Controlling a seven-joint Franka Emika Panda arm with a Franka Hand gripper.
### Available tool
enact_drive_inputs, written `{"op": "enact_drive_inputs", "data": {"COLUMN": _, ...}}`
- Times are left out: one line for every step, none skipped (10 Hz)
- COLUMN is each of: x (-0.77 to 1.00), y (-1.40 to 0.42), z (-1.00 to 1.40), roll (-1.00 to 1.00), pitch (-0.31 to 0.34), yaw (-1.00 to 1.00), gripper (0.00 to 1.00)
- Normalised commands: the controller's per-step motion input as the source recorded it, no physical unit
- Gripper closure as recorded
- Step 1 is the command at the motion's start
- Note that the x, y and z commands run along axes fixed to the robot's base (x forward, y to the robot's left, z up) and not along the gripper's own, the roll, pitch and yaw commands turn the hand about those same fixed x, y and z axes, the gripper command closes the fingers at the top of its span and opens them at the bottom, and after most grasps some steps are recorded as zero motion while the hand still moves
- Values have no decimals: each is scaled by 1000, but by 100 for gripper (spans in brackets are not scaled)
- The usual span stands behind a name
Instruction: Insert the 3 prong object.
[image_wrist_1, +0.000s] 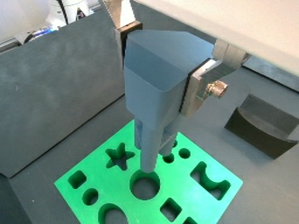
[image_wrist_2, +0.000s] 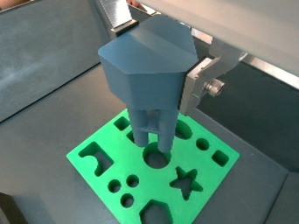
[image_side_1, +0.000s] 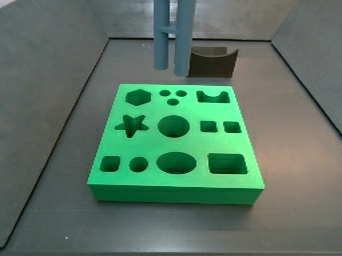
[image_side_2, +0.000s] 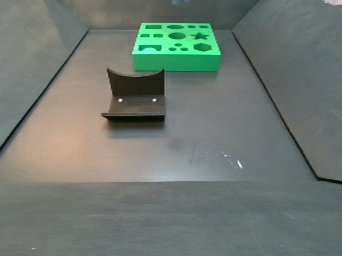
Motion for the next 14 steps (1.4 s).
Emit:
{"op": "enact_drive_inputs", "data": {"x": -63, "y": 363, "z": -811, "roll": 141, "pitch": -37, "yaw": -600, "gripper": 100}}
{"op": "enact_drive_inputs", "data": {"x": -91, "y": 377, "z": -789, "roll": 154, "pitch": -54, "yaw": -583, "gripper": 100}}
{"op": "enact_drive_inputs", "data": {"x": -131, "y": 429, "z": -783, "roll": 156, "pitch": -73, "yaw": -531, "gripper": 100}}
{"op": "enact_drive_inputs", "data": {"x": -131, "y": 386, "z": -746, "roll": 171, "pitch": -83, "yaw": -560, "gripper": 100}}
{"op": "enact_drive_inputs", "data": {"x": -160, "y": 231, "z": -546, "roll": 261, "pitch": -114, "yaw": -606, "gripper": 100}}
{"op": "enact_drive_inputs", "data": {"x": 0, "y": 123, "z": -340, "roll": 310, "pitch": 0, "yaw": -634, "gripper": 100}}
{"op": "enact_drive_inputs", "data": {"x": 86, "y": 0, "z": -349, "roll": 256, "pitch": -4, "yaw": -457, "gripper": 100}}
{"op": "enact_drive_inputs", "data": {"x": 154, "y": 17, "z": -277, "roll": 163, "pitch": 0, "yaw": -217, "gripper": 100}}
{"op": "enact_drive_inputs", "data": {"x": 200, "y": 43, "z": -269, "roll": 136, "pitch": 0, "yaw": -149, "gripper": 100}}
{"op": "enact_drive_inputs", "data": {"x": 260, "y": 0, "z": -277, "roll": 111, "pitch": 0, "yaw": -80, "gripper": 100}}
{"op": "enact_drive_inputs", "data": {"x": 291, "y": 0, "z": -274, "roll": 107, "pitch": 0, "yaw": -43, "gripper": 100}}
{"op": "enact_drive_inputs", "data": {"x": 263, "y": 0, "z": -283, "roll": 86, "pitch": 0, "yaw": -63, "gripper": 100}}
{"op": "enact_drive_inputs", "data": {"x": 214, "y": 0, "z": -286, "roll": 83, "pitch": 0, "yaw": -129, "gripper": 100}}
{"op": "enact_drive_inputs", "data": {"x": 111, "y": 54, "z": -329, "roll": 150, "pitch": 0, "yaw": -409, "gripper": 100}}
